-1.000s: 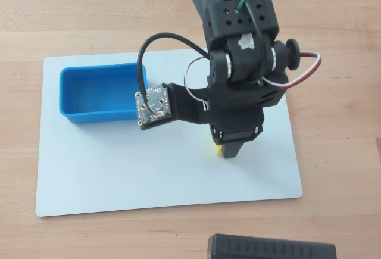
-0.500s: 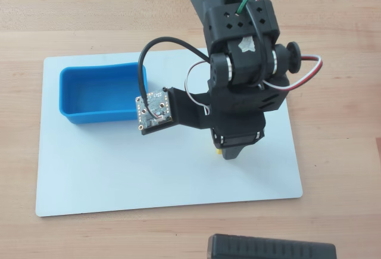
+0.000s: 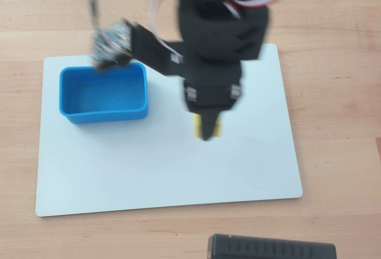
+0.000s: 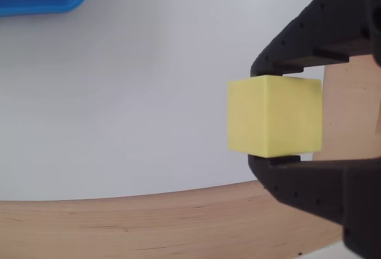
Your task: Pick up yellow cube and drop it in the blue rectangular bin
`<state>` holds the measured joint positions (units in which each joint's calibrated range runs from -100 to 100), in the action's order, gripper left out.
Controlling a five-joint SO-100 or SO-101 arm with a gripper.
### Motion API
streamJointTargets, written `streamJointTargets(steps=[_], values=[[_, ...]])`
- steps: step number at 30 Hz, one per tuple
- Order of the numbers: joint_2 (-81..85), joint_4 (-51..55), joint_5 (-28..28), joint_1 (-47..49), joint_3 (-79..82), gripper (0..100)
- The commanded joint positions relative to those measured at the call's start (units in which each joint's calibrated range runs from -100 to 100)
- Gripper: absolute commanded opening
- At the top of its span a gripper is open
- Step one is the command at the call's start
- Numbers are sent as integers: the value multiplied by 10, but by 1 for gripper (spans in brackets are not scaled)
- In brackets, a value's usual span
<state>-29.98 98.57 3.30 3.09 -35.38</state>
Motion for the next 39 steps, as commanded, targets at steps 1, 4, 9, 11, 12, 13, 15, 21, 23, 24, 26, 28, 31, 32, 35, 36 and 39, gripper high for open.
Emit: streamJointTargets(steps=[1,4,9,11,12,13,15,21,23,24,26,28,31,32,35,36,39], values=[[153,14,4,-75,27,5],[181,14,2,-105,62,5],[234,13,1,-148,125,5],[243,12,1,-176,145,5],[247,9,-1,-189,154,4],[256,2,-5,-201,168,4],[287,-29,-13,-217,227,4],[360,-122,-26,-234,404,4],[364,-151,-31,-234,440,4],[365,-166,-33,-233,453,4],[365,-187,-36,-232,471,4],[365,-207,-39,-232,483,5],[360,-223,-43,-234,487,7],[360,-224,-43,-234,487,7],[359,-224,-43,-232,489,11],[359,-224,-43,-230,492,12],[359,-223,-43,-224,494,16]])
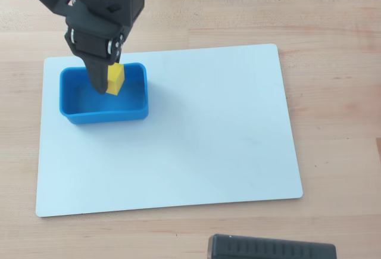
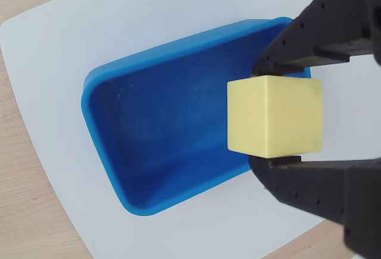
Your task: Pick up yellow cube and drop it in the blue rectangular bin
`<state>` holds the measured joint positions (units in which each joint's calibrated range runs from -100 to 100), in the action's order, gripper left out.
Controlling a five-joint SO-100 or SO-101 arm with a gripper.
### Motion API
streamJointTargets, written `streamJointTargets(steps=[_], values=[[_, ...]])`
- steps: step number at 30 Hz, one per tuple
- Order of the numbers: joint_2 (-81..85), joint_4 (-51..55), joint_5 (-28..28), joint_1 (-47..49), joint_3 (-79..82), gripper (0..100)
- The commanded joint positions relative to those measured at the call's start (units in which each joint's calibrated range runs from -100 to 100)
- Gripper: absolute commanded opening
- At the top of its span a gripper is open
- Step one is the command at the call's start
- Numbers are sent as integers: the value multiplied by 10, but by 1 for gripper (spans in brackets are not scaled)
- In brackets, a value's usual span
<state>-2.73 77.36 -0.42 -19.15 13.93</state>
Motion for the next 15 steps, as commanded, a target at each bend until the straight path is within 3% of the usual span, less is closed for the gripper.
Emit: streamJointTargets(steps=[1,8,15], values=[[86,-11,-6,-1,1,16],[119,4,-2,11,1,19],[245,52,18,117,31,17]])
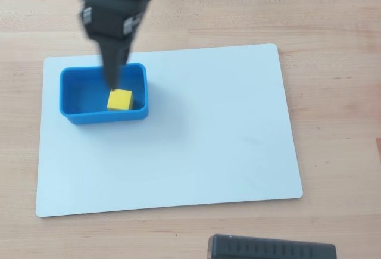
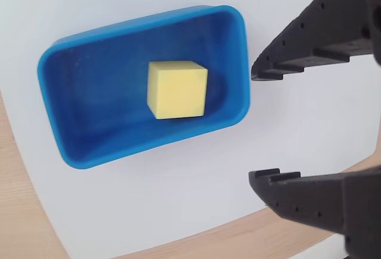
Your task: Pick up yellow cube and drop it in the blue rectangular bin
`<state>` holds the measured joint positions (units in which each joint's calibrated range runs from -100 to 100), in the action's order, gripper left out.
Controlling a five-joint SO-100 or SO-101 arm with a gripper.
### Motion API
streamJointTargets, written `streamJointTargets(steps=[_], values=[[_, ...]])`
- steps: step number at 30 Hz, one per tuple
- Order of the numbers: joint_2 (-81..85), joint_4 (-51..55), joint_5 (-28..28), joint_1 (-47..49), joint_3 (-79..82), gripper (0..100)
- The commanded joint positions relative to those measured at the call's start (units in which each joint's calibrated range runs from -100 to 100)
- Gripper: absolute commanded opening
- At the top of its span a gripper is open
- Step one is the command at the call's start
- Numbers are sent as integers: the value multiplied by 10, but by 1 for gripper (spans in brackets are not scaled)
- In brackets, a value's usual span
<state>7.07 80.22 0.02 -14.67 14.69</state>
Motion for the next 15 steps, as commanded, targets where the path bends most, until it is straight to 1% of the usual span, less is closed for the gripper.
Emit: streamJointTargets(steps=[1,2,5,8,10,12,15], values=[[169,25,15,94,41,17],[184,25,15,108,55,16],[213,18,8,121,82,9],[279,-21,2,147,155,4],[310,-67,-1,148,215,2],[341,-136,-7,146,299,0],[384,-213,-7,145,406,0]])
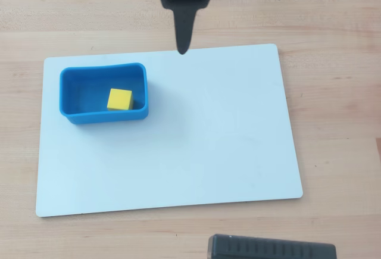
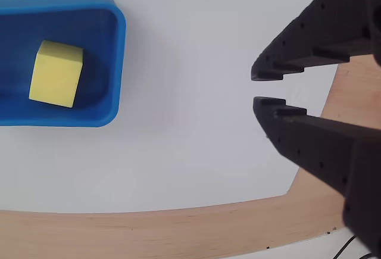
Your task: Pick up yellow cube and drop it in the blue rectangular bin
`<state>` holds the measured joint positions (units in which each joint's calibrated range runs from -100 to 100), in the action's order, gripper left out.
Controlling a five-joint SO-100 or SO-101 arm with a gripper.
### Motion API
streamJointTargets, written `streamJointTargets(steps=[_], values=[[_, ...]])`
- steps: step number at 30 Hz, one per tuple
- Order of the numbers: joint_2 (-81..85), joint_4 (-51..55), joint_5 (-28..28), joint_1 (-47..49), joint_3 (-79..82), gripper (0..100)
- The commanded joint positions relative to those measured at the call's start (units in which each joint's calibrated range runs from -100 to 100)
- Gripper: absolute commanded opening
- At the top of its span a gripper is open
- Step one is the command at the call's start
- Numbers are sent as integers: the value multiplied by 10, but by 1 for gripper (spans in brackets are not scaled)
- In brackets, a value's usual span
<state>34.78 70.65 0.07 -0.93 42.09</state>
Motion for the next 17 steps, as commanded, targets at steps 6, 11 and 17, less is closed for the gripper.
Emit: streamJointTargets(steps=[6,11,17], values=[[153,-199,-8,15,267,0],[308,-243,-6,51,407,0],[476,-216,-4,54,495,0]])
